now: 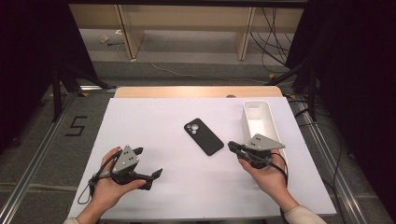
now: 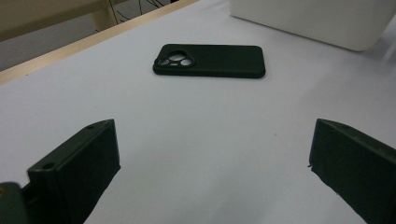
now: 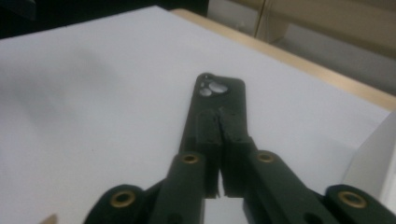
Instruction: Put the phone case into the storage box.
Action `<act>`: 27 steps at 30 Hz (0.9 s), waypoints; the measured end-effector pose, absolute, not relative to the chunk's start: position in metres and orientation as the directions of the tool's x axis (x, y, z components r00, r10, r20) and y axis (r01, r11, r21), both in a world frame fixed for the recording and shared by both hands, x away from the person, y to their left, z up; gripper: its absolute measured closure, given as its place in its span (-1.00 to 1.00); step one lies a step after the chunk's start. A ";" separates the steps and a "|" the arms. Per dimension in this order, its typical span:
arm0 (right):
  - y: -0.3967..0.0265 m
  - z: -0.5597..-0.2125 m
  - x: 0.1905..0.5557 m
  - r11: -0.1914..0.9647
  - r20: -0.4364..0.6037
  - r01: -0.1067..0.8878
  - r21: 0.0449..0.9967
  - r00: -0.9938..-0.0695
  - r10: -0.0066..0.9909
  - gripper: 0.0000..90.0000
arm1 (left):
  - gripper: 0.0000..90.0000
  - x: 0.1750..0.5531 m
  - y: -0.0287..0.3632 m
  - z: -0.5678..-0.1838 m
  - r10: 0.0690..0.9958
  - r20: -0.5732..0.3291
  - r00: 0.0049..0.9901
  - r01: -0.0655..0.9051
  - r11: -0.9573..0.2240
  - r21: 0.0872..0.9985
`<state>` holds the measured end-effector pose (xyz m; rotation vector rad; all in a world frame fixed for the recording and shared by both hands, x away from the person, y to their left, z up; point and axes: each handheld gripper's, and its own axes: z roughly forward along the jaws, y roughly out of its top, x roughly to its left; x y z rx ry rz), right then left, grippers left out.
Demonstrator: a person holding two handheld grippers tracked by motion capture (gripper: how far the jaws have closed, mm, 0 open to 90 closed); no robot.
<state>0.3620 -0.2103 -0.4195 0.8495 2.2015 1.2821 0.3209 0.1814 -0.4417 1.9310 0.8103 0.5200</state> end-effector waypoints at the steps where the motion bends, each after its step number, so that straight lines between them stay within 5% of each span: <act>1: -0.207 -0.420 0.364 0.381 -0.073 0.296 0.876 -0.700 0.711 1.00 | -0.97 0.321 0.181 -0.442 0.723 0.023 0.691 0.321 -0.335 0.886; 14: -0.169 -0.445 0.416 0.391 -0.051 0.476 0.788 -0.582 0.812 1.00 | -0.95 0.321 0.181 -0.441 0.723 0.022 0.691 0.316 -0.329 0.890; 27: -0.155 -0.465 0.449 0.398 -0.088 0.544 0.739 -0.508 0.857 1.00 | -0.94 0.321 0.182 -0.441 0.722 0.020 0.691 0.318 -0.328 0.889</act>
